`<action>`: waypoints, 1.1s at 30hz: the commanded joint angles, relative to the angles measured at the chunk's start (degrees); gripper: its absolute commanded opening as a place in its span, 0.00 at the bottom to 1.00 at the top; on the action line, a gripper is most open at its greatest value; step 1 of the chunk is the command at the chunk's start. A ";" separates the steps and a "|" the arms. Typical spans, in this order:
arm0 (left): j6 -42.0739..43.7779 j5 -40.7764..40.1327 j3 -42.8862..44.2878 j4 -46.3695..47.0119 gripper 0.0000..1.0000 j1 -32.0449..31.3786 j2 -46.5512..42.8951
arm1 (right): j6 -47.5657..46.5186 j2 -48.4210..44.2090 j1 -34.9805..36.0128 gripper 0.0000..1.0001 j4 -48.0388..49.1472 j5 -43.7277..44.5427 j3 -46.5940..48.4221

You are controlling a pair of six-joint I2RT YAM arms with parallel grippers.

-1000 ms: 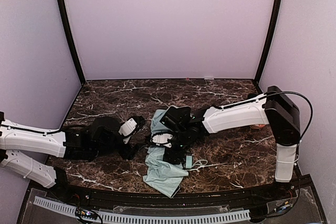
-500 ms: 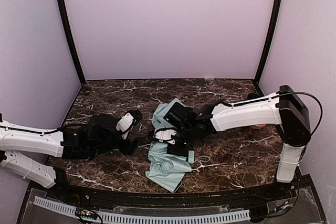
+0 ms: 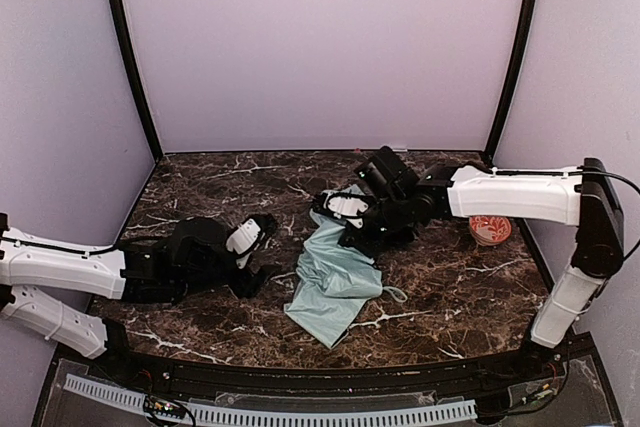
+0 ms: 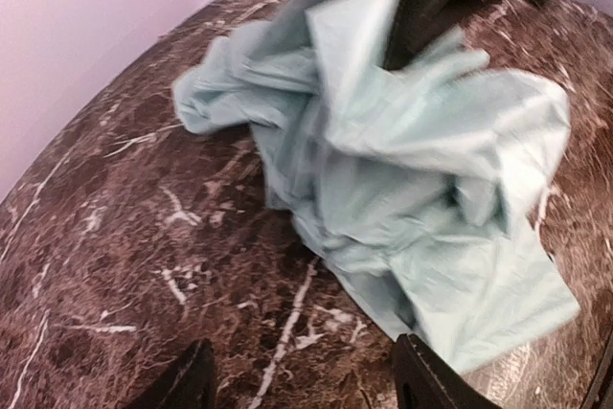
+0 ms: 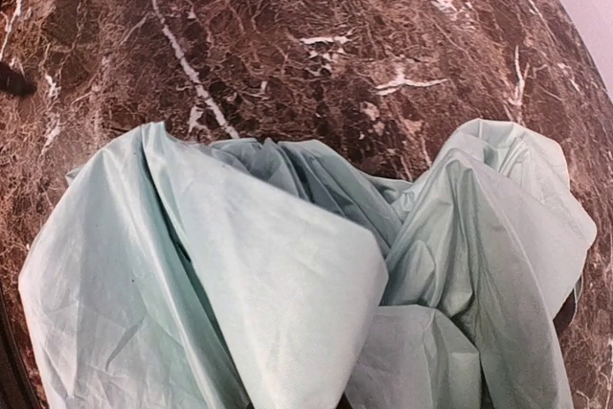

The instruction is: Put away the umbrella

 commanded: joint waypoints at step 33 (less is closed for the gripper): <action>-4.60 -1.42 2.99 2.83 0.66 6.35 14.24 | 17.12 3.96 6.53 0.99 -0.57 13.79 4.19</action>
